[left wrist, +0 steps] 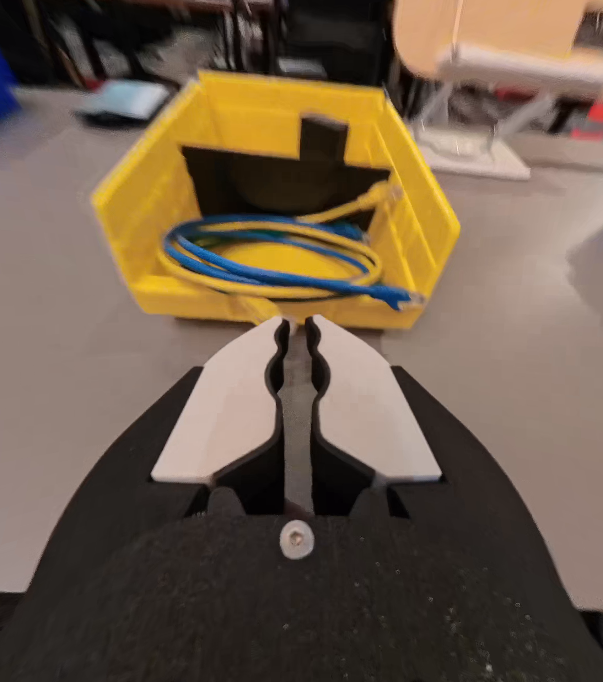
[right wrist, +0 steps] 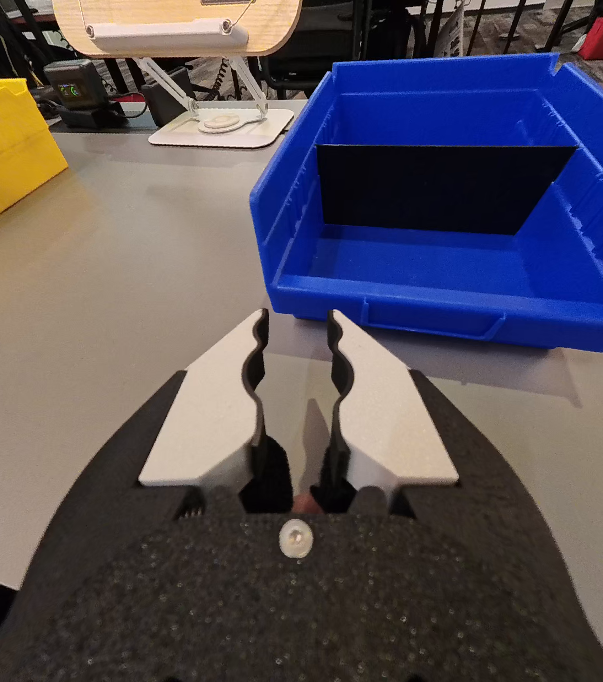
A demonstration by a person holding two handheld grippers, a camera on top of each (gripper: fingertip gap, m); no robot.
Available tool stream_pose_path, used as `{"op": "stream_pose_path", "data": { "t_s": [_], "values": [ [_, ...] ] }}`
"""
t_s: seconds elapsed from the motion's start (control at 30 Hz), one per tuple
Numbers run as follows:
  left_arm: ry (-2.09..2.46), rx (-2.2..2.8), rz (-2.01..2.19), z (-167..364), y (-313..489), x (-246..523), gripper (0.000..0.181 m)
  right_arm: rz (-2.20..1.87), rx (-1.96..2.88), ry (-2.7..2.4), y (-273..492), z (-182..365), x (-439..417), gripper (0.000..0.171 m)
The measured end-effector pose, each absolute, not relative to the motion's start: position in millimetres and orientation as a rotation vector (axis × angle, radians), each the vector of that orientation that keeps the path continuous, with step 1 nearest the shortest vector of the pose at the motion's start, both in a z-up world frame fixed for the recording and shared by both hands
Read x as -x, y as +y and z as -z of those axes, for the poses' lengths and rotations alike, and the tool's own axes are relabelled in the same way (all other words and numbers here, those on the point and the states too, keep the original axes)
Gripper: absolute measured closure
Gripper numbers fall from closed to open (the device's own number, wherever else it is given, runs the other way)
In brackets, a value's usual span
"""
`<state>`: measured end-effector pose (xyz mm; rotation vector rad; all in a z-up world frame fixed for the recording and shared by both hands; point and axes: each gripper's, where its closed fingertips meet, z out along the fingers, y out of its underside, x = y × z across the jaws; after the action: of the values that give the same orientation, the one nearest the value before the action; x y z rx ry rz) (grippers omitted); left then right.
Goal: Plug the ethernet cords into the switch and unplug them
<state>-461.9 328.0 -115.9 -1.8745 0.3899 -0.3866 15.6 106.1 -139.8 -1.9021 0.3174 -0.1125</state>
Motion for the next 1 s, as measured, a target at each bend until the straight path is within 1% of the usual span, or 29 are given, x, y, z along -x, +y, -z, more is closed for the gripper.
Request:
{"op": "stream_pose_path", "data": {
  "t_s": [0.03, 0.1, 0.23, 0.3, 0.37, 0.43, 0.53, 0.6, 0.7, 0.87, 1.0],
  "values": [
    [0.359, 1.860, 0.389, 111, 331, 469, 0.172, 0.112, 1.901, 0.321, 106, 140, -16, 0.140],
    [0.382, 1.872, 0.432, 107, 337, 474, 0.165, 0.107, 1.903, 0.327, 106, 141, -16, 0.140],
    [0.595, 1.915, 0.499, 99, 350, 471, 0.157, 0.098, 1.906, 0.332, 106, 142, -18, 0.140],
    [0.656, 1.923, 0.437, 91, 368, 482, 0.156, 0.091, 1.904, 0.337, 106, 143, -19, 0.140],
    [0.687, 2.066, 0.449, 99, 384, 492, 0.154, 0.083, 1.903, 0.343, 105, 143, -19, 0.140],
    [0.637, 2.271, 0.523, 109, 394, 496, 0.143, 0.078, 1.903, 0.346, 105, 143, -19, 0.140],
    [0.468, 2.439, 0.658, 114, 399, 489, 0.144, 0.082, 1.906, 0.342, 105, 143, -19, 0.140],
    [0.396, 2.510, 0.699, 119, 399, 485, 0.141, 0.086, 1.911, 0.337, 106, 144, -18, 0.140],
    [0.316, 2.557, 0.731, 124, 399, 485, 0.141, 0.084, 1.918, 0.326, 107, 145, -16, 0.140],
    [0.273, 2.564, 0.814, 121, 396, 482, 0.143, 0.073, 1.927, 0.316, 107, 147, -14, 0.140],
    [0.279, 2.595, 0.782, 127, 397, 484, 0.149, 0.052, 1.932, 0.313, 108, 148, -11, 0.140]
  ]
}}
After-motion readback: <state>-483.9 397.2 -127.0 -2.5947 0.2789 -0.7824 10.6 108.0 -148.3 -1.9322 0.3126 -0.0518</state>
